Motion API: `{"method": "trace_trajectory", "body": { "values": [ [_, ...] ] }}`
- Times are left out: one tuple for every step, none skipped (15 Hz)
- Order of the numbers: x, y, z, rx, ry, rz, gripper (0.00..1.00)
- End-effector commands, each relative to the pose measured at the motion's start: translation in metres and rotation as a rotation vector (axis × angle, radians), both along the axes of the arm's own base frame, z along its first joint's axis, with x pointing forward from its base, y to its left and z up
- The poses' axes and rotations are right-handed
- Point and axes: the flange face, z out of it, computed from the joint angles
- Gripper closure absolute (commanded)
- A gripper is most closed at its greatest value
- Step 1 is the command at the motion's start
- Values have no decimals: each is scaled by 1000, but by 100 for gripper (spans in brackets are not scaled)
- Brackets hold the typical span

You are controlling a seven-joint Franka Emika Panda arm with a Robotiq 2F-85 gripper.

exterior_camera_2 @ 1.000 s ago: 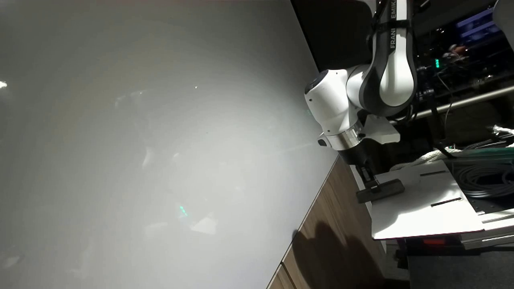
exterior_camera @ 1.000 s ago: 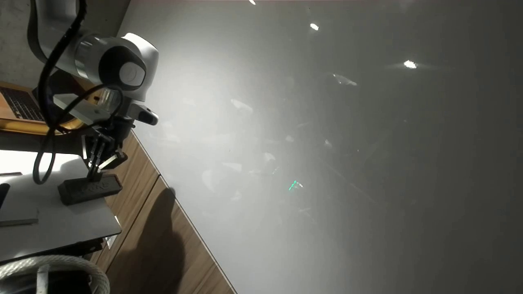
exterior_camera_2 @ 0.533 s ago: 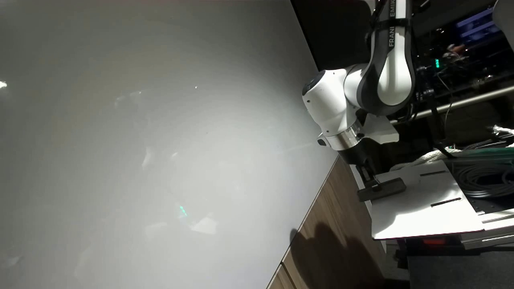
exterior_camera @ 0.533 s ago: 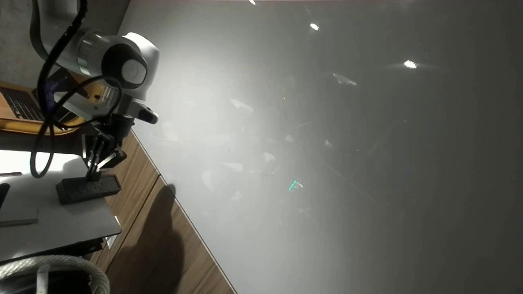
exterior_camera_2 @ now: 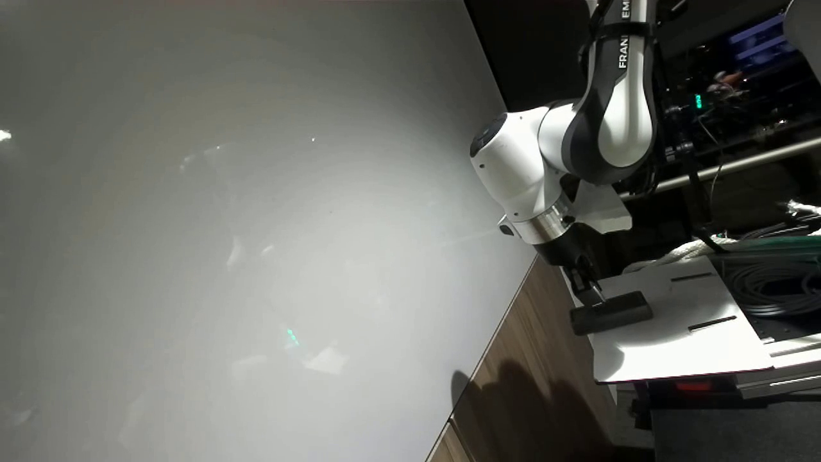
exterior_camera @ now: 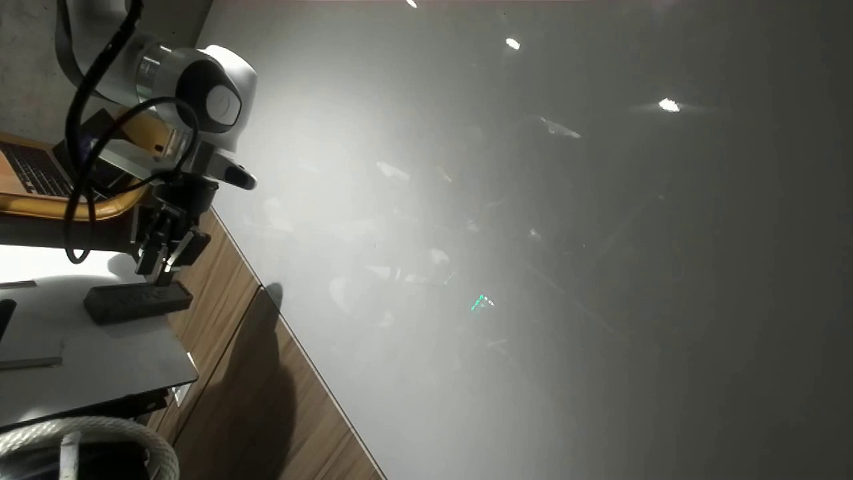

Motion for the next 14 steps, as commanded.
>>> {"method": "trace_trajectory", "body": {
  "values": [
    [3,0,4,-32,-2,-9,21],
    [4,0,5,-32,-3,-10,15],
    [4,0,5,-31,-3,-9,8],
    [5,0,5,-24,-8,1,1],
    [5,-2,5,-20,-13,10,0],
    [6,-5,5,-15,-15,13,0],
    [7,-11,5,-1,-17,12,0],
    [7,-16,5,13,-22,11,0],
    [7,-20,6,19,-30,10,0],
    [6,-24,11,24,-41,6,0],
    [6,-26,16,30,-50,-3,0],
    [5,-26,25,39,-58,-13,0],
    [5,-25,33,49,-69,-17,0],
    [12,-22,12,26,-34,-21,0]
  ]
}}
